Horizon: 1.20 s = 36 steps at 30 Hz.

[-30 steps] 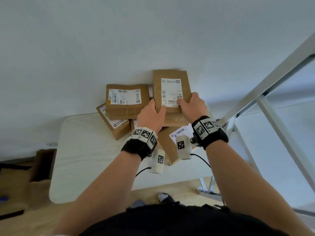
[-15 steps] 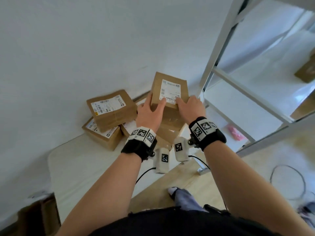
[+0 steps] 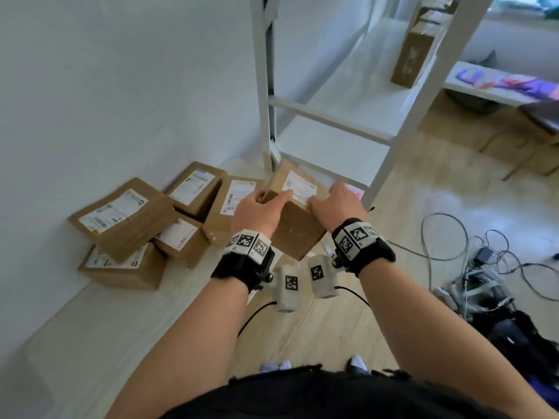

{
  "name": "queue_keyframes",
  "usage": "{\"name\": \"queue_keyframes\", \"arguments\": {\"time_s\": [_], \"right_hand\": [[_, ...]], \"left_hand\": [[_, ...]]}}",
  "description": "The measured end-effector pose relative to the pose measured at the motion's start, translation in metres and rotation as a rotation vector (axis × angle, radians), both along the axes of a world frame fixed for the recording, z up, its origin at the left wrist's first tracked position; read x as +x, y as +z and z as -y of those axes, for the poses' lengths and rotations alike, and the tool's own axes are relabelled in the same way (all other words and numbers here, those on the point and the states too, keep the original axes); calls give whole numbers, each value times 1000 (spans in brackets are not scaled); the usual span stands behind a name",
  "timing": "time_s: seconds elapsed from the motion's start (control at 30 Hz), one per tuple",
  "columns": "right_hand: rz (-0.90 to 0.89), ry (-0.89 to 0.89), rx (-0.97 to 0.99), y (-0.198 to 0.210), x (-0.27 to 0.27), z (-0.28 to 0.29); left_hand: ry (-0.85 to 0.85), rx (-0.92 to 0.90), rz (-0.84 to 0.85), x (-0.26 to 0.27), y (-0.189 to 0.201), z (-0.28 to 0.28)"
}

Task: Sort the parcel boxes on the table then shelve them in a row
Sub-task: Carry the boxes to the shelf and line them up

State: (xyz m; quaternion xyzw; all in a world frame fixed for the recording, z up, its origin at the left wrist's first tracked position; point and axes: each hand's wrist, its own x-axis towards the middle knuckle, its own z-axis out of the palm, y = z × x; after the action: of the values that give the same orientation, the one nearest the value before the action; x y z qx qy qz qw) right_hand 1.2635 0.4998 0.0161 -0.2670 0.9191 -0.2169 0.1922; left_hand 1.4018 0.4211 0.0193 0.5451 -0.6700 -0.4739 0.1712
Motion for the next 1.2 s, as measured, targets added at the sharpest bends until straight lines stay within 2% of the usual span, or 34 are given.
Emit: {"name": "queue_keyframes", "arguments": {"time_s": [0.2,0.43,0.77,0.97,1.1,1.2], "right_hand": [[-29,0,-120,-8,-40,-53],[-37,-68,-180,-8,-122,-130],[10,-105,-145,-11,-250,-220],[46,-114,-189,-15,-306,-227],[88,-106,-244,-17,-350,-210],[87,-20,-273,-17,-390,-187]], "left_hand": [[-213,-74,74,-61,2,-47],[-335,-245,155,-154,7,-117],[-346,-383,117,-289,18,-180],[-338,-438,95,-350,24,-181],[-321,-478,70,-395,25,-162],[-316,-511,29,-438,25,-139]]}}
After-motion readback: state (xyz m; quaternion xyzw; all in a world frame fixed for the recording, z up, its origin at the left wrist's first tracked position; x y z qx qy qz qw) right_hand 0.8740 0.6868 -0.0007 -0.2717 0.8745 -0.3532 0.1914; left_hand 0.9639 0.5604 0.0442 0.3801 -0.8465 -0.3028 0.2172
